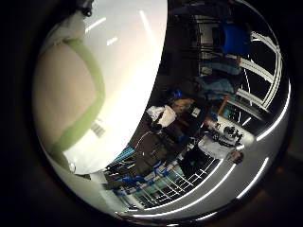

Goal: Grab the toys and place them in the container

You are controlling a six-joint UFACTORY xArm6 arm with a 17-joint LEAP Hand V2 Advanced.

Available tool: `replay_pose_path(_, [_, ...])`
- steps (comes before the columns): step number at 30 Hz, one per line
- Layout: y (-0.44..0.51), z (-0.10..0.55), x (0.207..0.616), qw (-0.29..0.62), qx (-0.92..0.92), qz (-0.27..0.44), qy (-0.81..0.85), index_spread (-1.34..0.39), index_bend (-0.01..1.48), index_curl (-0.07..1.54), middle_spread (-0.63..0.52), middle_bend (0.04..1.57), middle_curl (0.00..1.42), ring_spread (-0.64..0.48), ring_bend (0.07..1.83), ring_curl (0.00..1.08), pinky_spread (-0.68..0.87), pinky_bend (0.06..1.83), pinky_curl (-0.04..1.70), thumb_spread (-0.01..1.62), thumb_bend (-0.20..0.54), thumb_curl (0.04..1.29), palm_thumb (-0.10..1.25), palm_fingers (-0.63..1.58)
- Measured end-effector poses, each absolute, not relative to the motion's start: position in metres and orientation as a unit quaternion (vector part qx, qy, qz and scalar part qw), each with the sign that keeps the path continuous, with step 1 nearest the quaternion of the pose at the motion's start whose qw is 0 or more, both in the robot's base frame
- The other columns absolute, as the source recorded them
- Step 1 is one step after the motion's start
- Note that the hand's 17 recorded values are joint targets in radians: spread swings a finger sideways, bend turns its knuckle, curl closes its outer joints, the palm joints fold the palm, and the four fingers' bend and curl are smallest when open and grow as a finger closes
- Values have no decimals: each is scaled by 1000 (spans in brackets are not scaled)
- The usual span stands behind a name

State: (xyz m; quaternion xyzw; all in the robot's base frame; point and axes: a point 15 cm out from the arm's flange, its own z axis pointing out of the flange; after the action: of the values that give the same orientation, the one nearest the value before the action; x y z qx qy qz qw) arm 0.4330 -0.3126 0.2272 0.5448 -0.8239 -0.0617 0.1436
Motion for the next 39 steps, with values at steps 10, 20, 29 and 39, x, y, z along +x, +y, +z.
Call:
replay_pose_path(10, [-267,310,431,58,565,-36,-822,-511,1062,1135,-551,1173,1326,-330,1476,952,-215,1505,1020,1461,75,260,745,700])
replay_pose_path(20, [-156,391,432,-14,638,-9,-770,-397,1075,1088,-439,1188,1257,-300,1417,952,-180,1403,1108,1444,85,340,899,825])
replay_pose_path(29, [-41,463,450,-47,701,16,-712,-355,1065,1063,-380,1182,1229,-295,1393,952,-175,1347,1154,1448,33,380,909,861])
replay_pose_path(39, [76,475,476,-95,738,44,-667,-326,1054,1033,-345,1167,1215,-291,1366,949,-176,1288,1184,1408,-7,419,939,918])
